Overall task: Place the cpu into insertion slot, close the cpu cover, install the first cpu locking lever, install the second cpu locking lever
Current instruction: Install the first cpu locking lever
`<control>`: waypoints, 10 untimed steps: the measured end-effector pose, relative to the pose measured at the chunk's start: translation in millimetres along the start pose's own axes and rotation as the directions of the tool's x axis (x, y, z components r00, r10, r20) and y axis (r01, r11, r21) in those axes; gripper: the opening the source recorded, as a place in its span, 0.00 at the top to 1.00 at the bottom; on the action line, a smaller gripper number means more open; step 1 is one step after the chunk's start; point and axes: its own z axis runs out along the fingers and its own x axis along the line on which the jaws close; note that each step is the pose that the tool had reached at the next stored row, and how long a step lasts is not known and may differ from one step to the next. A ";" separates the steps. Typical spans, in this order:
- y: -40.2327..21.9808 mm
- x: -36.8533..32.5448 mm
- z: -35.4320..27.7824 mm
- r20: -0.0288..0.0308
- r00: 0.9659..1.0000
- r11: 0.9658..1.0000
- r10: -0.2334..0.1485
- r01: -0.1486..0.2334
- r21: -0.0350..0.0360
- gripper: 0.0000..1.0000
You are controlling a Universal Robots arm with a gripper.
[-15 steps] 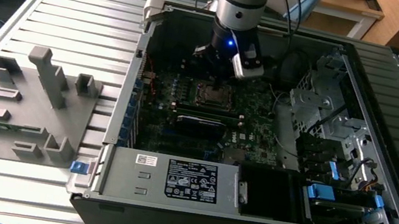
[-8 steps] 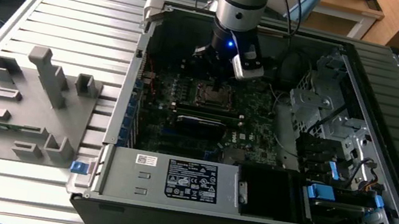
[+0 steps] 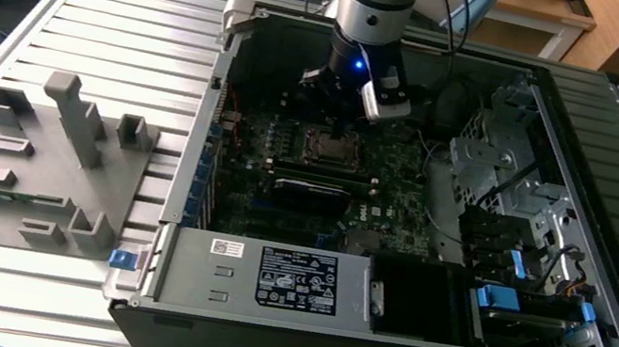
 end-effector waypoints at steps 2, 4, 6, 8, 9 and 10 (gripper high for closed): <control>0.1 -0.1 -2.3 0.000 1.000 1.000 0.000 0.000 0.000 0.89; 0.2 -0.2 -4.8 0.000 1.000 1.000 0.000 0.000 0.000 0.89; 0.2 -0.3 -6.2 0.000 1.000 1.000 0.000 0.000 0.000 0.89; 0.2 -0.3 -6.2 0.000 1.000 1.000 0.000 0.000 0.000 0.89; 0.2 -0.3 -6.2 0.000 1.000 1.000 0.000 0.000 0.000 0.89; 0.2 -0.3 -6.3 0.000 1.000 1.000 0.000 0.000 0.000 0.89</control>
